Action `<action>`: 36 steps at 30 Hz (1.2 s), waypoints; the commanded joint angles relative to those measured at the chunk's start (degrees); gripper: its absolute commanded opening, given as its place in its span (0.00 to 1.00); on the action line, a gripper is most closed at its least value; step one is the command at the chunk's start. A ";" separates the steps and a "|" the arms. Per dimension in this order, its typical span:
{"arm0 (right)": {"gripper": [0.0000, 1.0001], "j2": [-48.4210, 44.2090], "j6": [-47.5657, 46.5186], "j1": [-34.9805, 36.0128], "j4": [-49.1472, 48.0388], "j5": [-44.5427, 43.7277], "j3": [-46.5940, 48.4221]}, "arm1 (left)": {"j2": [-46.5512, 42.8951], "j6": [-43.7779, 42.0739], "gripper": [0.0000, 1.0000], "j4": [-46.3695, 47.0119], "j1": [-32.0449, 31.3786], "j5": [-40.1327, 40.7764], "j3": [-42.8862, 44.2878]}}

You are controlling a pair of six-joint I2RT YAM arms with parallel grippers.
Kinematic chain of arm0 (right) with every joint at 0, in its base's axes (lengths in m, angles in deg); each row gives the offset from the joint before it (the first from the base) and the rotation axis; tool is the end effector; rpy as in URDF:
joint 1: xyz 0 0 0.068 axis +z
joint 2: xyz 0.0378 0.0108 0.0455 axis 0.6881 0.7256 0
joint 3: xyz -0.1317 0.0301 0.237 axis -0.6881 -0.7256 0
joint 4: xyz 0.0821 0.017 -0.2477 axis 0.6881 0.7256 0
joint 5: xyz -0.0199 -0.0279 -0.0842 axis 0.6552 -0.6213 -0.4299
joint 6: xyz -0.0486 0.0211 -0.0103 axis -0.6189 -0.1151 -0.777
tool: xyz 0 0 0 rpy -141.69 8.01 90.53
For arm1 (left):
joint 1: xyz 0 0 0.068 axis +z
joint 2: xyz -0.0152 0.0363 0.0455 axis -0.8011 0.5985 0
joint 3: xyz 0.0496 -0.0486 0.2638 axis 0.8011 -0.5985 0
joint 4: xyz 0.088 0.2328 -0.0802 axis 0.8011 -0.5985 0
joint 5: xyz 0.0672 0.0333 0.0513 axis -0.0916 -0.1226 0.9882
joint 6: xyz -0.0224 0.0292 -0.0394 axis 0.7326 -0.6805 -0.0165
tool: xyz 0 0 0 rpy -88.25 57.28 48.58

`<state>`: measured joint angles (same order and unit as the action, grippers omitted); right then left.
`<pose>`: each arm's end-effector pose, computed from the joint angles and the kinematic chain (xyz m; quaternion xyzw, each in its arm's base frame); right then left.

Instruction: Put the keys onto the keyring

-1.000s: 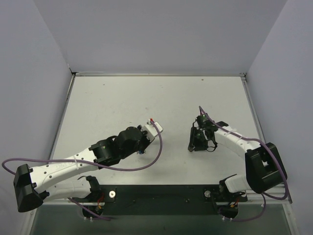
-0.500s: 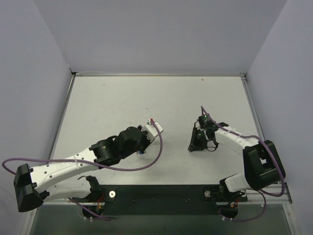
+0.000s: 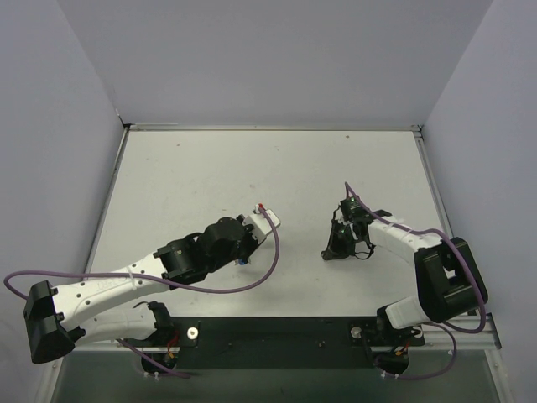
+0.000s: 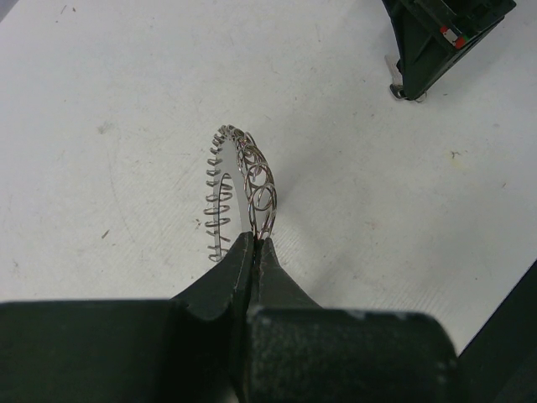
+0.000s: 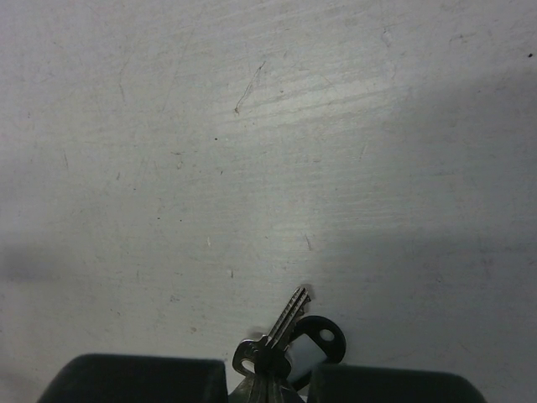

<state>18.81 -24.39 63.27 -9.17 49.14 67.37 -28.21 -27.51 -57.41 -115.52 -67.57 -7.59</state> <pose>0.2420 0.0991 0.1561 0.0519 0.9477 0.2580 0.1805 0.1180 -0.2032 0.3000 0.4001 0.7518 -0.1446 0.5038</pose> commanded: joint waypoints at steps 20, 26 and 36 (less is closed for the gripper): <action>0.00 -9.64 -12.21 1.91 3.93 7.75 10.70 | -0.82 -0.75 0.00 1.11 -0.30 -1.46 3.65; 0.00 -12.18 -21.26 9.63 3.58 10.47 15.72 | -0.29 -1.11 0.00 -0.03 -0.30 -4.36 4.79; 0.00 -19.12 -24.71 12.20 -3.44 30.77 18.36 | -1.69 -0.67 0.00 0.67 -0.30 -6.65 3.74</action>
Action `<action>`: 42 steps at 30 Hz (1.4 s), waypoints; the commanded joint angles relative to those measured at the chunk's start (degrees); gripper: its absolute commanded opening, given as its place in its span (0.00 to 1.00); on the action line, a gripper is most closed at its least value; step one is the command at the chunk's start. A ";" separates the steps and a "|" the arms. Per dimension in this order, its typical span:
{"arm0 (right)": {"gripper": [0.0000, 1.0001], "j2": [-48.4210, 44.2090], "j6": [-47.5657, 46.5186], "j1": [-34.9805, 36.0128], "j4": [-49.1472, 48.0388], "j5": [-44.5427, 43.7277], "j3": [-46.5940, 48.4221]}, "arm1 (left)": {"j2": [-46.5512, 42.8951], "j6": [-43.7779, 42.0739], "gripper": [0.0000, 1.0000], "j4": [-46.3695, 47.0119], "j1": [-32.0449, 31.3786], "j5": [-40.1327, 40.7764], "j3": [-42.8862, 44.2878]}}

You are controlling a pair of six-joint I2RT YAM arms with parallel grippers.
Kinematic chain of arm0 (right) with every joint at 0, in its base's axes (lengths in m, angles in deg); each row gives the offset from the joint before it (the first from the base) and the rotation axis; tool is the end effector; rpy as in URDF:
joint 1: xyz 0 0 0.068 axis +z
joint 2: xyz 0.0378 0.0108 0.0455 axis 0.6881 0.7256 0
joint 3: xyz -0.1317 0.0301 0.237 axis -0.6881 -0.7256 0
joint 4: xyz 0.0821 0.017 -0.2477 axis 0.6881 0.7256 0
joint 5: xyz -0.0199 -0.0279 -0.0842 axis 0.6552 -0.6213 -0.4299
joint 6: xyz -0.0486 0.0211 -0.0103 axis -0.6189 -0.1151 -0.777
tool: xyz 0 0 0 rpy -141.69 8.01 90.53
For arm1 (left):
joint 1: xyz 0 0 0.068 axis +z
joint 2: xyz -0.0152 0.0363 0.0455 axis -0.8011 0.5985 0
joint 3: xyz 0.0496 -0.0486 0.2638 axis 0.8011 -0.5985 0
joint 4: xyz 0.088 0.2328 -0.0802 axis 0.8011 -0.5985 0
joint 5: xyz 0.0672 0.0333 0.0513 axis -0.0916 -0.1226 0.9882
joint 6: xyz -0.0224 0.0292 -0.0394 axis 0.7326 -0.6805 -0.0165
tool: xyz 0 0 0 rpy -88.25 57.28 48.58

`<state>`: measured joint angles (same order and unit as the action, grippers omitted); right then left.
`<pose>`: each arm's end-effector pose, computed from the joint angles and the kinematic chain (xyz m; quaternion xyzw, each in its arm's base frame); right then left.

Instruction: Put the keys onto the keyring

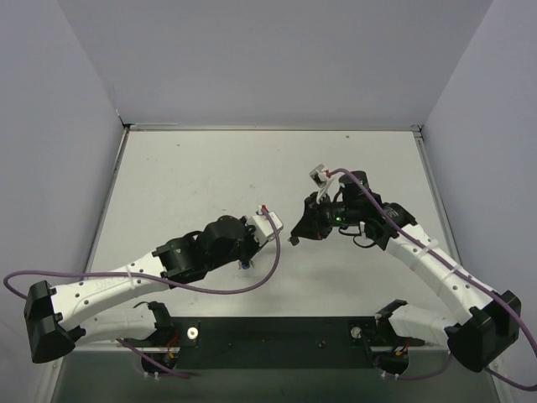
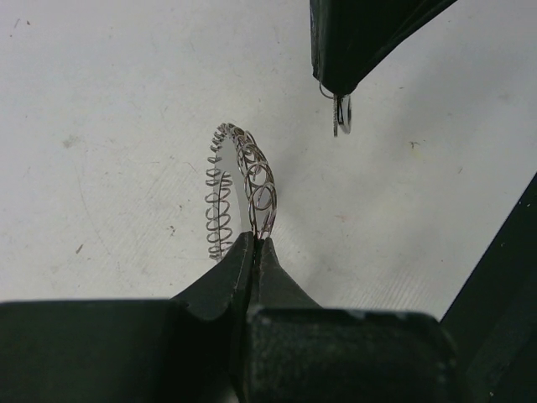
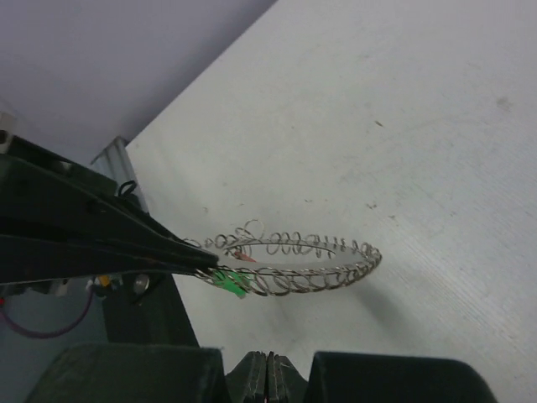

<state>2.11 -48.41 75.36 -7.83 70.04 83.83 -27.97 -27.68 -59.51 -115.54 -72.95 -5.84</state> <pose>0.2053 0.1543 0.3219 -0.3438 0.7420 0.4373 0.3742 0.1154 -0.2054 0.3058 0.4259 0.7440 -0.1778 0.4832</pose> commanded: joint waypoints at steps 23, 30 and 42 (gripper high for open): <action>0.00 4.51 6.01 6.97 -15.60 14.81 4.45 | -2.11 -0.05 0.00 5.14 -0.36 -1.98 1.73; 0.00 6.18 1.61 9.25 -9.90 11.65 6.21 | -2.29 -0.05 0.00 5.49 -0.28 -1.98 1.81; 0.00 7.50 0.47 10.75 -5.93 1.64 7.79 | -2.46 -0.05 0.00 5.58 -0.36 -2.15 1.90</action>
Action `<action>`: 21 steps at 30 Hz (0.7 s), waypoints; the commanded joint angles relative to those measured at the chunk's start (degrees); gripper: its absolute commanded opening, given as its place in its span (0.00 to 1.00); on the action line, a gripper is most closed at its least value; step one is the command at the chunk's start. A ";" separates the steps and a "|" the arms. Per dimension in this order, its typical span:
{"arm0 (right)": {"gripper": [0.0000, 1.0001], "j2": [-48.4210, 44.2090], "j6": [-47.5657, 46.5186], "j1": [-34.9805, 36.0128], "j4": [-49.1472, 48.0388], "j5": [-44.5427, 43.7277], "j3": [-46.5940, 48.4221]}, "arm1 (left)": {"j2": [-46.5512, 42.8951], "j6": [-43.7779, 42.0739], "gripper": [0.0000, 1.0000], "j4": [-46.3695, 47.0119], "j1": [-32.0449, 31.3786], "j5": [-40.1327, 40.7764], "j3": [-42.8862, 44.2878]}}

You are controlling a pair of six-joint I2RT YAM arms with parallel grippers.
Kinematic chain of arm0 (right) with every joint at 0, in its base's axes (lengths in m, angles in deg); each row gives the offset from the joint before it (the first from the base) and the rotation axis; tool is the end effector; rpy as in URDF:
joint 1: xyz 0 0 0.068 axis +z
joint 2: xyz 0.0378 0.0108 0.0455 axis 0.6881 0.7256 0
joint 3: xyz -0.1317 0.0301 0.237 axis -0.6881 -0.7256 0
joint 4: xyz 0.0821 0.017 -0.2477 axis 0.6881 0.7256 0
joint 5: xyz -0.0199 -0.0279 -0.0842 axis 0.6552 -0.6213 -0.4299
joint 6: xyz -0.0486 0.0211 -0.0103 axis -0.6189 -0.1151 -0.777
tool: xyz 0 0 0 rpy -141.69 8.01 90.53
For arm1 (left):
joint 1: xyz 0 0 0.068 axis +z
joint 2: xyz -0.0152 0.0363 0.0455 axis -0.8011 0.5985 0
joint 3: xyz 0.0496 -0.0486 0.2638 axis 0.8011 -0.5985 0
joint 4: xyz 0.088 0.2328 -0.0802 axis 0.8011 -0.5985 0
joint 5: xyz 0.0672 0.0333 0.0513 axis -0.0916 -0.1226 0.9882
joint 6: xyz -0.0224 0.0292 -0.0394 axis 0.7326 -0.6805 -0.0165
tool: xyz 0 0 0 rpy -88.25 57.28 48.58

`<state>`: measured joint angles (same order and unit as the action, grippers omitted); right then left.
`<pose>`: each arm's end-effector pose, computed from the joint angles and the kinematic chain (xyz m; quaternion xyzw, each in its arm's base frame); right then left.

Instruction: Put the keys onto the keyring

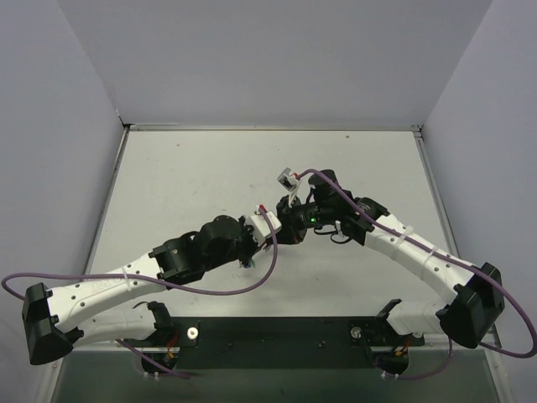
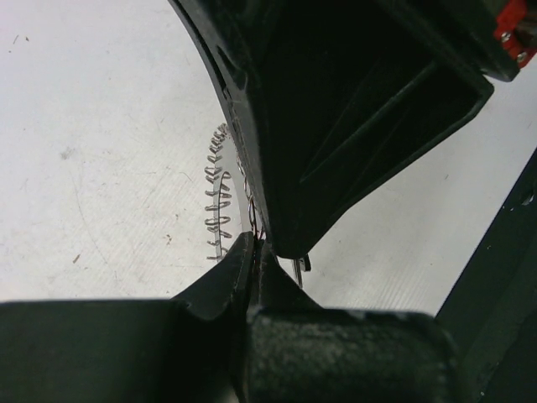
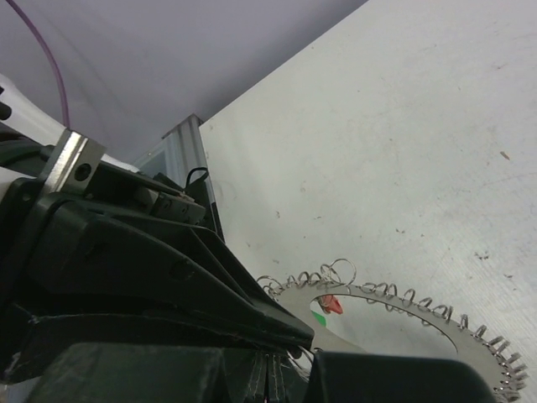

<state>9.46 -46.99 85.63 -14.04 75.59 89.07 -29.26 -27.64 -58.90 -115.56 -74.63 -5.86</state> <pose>0.1971 0.2123 0.3319 -0.4245 0.6717 0.5089 0.3311 0.1127 -0.2027 0.3115 0.4270 0.7345 -0.1968 0.4894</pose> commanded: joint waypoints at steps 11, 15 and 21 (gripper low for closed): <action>0.00 -0.55 0.10 0.48 -0.51 -7.97 2.20 | -1.08 -0.10 0.00 5.23 -0.34 -1.26 1.92; 0.00 -0.37 0.45 0.39 -0.43 -8.49 2.02 | -1.43 -0.01 0.00 5.23 -0.25 -1.26 1.75; 0.00 -0.37 0.54 0.21 -0.95 -7.97 1.85 | -1.96 0.08 0.00 5.32 -0.25 -1.17 1.57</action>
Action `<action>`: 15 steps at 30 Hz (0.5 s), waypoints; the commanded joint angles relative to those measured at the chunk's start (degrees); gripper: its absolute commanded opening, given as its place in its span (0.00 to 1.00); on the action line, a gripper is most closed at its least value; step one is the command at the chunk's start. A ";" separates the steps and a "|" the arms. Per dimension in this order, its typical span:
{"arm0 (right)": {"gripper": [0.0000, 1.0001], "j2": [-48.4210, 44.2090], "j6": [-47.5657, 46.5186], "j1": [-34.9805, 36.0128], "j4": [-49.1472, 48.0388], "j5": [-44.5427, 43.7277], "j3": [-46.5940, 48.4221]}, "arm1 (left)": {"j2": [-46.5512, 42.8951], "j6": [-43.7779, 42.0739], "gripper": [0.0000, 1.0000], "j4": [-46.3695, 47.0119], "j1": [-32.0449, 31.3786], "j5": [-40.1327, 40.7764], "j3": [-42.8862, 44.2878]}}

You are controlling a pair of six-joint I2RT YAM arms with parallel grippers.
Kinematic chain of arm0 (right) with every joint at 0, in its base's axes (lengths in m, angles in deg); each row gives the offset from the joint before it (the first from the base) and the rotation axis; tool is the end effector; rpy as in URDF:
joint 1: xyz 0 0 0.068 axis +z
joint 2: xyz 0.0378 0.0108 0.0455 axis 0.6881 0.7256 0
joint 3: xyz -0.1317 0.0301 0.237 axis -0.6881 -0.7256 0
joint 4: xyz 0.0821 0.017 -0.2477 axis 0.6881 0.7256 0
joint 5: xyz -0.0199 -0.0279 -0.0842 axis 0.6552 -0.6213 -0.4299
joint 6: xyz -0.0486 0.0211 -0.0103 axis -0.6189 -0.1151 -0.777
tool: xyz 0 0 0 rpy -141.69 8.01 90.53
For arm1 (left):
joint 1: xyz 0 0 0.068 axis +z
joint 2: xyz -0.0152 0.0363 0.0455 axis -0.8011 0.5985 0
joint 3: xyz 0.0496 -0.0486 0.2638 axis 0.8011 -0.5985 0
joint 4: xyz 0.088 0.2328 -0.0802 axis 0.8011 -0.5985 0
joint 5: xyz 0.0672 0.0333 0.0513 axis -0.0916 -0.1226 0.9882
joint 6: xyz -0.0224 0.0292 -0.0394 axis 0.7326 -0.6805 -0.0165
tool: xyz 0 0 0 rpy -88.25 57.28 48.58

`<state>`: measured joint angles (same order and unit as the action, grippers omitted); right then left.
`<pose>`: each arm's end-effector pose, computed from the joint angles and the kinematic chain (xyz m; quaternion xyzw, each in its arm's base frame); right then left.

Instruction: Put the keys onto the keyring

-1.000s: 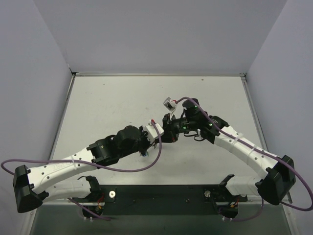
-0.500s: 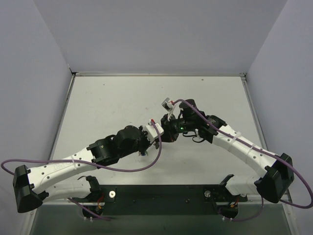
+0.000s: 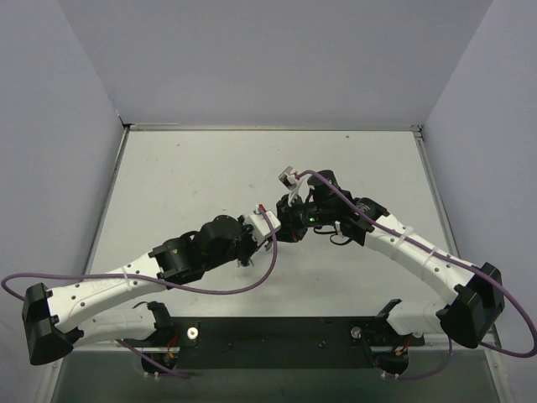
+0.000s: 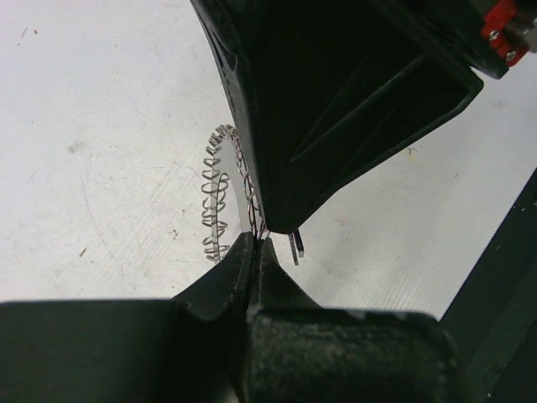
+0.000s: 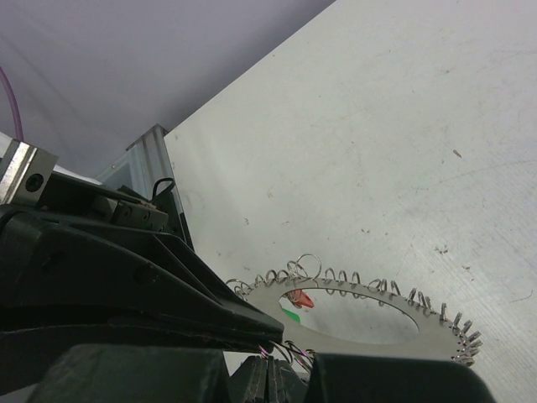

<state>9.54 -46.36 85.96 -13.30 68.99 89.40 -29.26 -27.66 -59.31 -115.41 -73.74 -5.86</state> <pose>0.1998 0.2129 0.3313 -0.3982 0.7001 0.4758 0.3533 0.1135 -0.2017 0.3108 0.4237 0.7381 -0.1885 0.4900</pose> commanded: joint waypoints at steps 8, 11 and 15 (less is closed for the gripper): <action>0.00 -0.98 0.61 -1.26 -2.66 -1.55 -0.41 | -3.81 0.63 0.00 6.79 -0.41 -2.07 0.69; 0.00 -1.16 1.14 -2.14 -3.63 -0.93 -1.29 | -4.51 0.89 0.00 7.32 -0.41 -2.15 0.34; 0.00 -1.25 1.93 -3.19 -5.12 0.91 -2.52 | -5.04 1.07 0.00 7.49 -0.41 -2.95 0.25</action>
<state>9.50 -45.15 83.99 -14.00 69.12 88.15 -32.32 -27.38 -58.31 -115.41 -73.87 -6.54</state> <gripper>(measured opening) 0.030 0.029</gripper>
